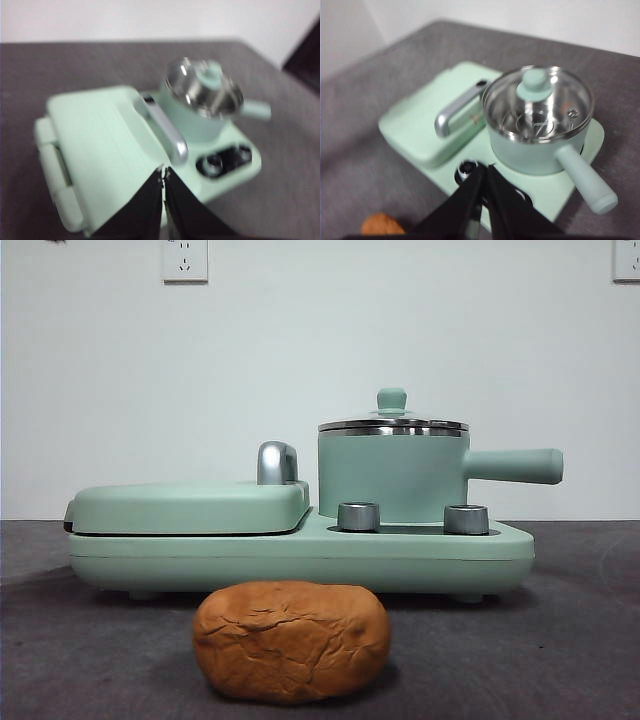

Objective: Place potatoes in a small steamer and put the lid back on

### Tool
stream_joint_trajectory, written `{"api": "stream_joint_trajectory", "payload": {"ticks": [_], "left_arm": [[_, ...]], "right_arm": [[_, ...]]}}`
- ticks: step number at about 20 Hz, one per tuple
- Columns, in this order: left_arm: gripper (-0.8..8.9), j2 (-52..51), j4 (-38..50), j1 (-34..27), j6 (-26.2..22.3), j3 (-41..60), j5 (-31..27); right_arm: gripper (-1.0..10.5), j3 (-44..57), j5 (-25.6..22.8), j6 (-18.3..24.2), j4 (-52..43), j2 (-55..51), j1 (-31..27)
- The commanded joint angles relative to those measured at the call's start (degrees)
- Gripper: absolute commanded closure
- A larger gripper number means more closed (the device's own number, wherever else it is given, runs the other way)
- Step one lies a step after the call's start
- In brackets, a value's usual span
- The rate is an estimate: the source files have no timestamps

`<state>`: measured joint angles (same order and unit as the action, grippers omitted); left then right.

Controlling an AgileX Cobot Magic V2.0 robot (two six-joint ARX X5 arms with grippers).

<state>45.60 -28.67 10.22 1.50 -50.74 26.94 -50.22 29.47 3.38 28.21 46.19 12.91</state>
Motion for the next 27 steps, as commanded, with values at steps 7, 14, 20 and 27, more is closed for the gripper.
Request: {"api": "stream_joint_trajectory", "payload": {"ticks": [7,14,20,27], "left_arm": [[7.96,1.95,-6.93,8.22,-22.69,-1.42,0.2],[5.46,1.88,-5.6,10.56,-22.03,-1.46,0.17],[5.32,2.51,-0.92,11.78,-21.31,-1.46,0.2],[5.33,9.09,14.51,14.1,-13.35,-1.46,-0.39]], "right_arm": [[8.8,-1.44,-15.06,21.33,8.55,0.83,11.28],[6.1,-1.44,-19.69,22.14,10.1,0.83,14.8],[6.2,-1.44,-20.63,22.01,10.03,0.83,14.78],[6.2,-1.44,-20.92,20.52,9.97,0.83,14.78]]}}
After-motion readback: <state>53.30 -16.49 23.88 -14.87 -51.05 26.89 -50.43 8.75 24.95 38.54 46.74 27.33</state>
